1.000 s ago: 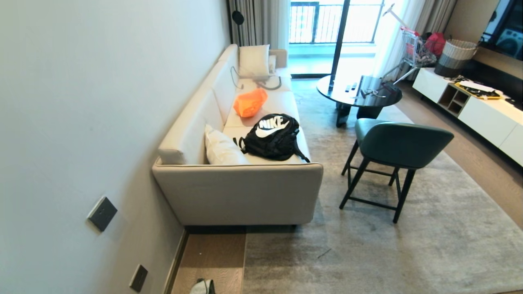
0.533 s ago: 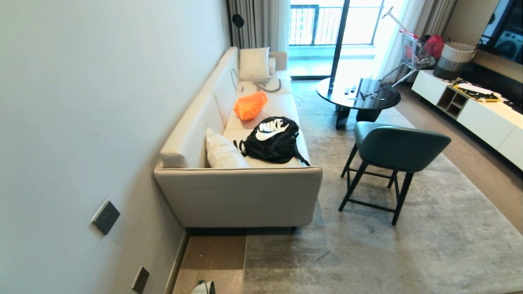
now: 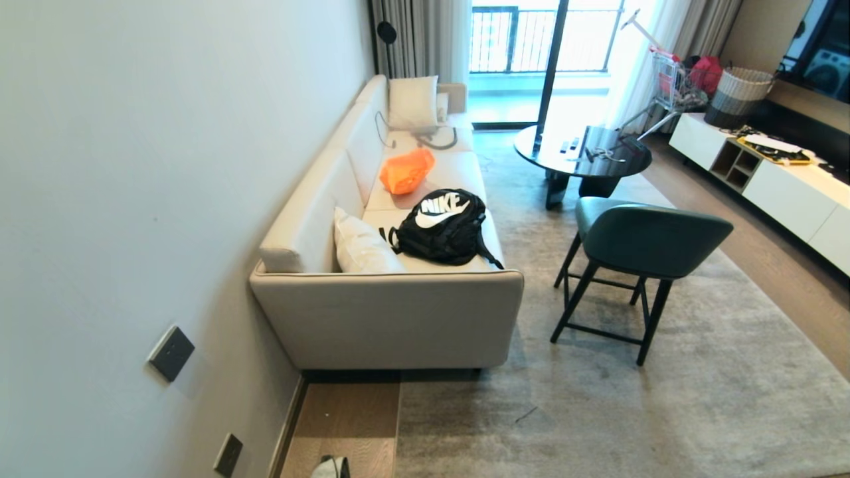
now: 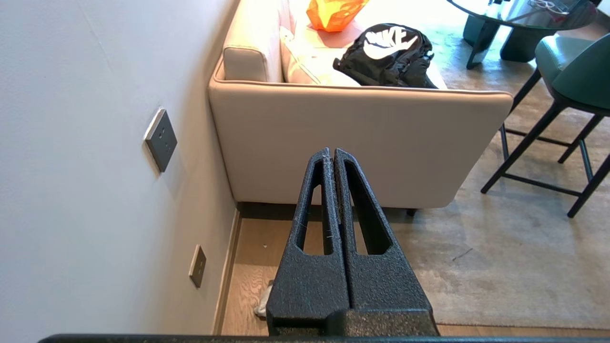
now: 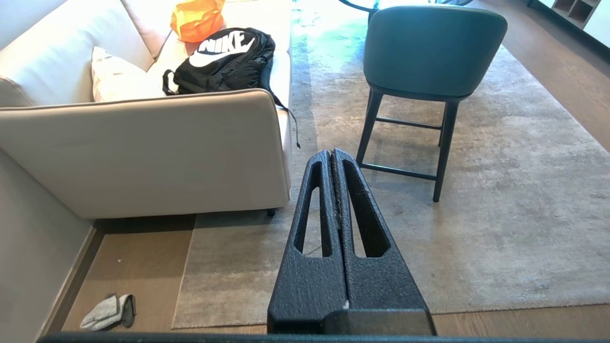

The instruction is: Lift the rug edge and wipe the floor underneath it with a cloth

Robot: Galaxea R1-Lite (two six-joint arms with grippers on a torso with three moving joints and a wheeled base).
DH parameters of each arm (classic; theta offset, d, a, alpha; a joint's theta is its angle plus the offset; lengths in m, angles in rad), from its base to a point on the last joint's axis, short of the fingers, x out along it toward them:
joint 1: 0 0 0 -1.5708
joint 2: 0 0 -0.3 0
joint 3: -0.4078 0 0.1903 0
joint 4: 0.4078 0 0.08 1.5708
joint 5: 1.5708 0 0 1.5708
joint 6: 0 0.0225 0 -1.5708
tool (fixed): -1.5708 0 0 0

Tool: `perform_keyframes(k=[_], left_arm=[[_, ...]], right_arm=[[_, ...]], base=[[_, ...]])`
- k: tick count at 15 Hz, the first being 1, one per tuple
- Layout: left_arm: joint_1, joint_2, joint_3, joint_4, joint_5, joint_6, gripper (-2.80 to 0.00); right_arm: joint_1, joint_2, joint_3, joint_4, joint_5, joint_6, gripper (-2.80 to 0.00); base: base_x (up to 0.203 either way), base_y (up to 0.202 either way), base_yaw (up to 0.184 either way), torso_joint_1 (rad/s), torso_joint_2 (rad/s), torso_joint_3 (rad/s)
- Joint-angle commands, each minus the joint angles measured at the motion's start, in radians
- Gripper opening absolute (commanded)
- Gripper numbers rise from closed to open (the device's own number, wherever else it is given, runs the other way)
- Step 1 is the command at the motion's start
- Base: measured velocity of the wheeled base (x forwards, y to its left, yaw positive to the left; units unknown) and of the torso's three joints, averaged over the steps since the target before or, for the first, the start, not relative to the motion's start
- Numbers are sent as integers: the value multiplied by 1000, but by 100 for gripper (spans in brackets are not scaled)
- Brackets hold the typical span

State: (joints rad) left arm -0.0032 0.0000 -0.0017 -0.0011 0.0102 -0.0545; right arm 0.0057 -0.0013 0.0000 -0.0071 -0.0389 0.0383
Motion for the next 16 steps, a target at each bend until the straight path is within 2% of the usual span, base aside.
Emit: perform_keyframes(k=[1,16], left_arm=[[0,0,0,0,1,-1,-280],[0,0,0,0,1,-1,-280]], right_arm=[[0,1,0,-1,1,0,-280],[0,1,0,1,1,-17,-280]], base=[[0,0,0,0,0,0],[0,0,0,0,0,0]])
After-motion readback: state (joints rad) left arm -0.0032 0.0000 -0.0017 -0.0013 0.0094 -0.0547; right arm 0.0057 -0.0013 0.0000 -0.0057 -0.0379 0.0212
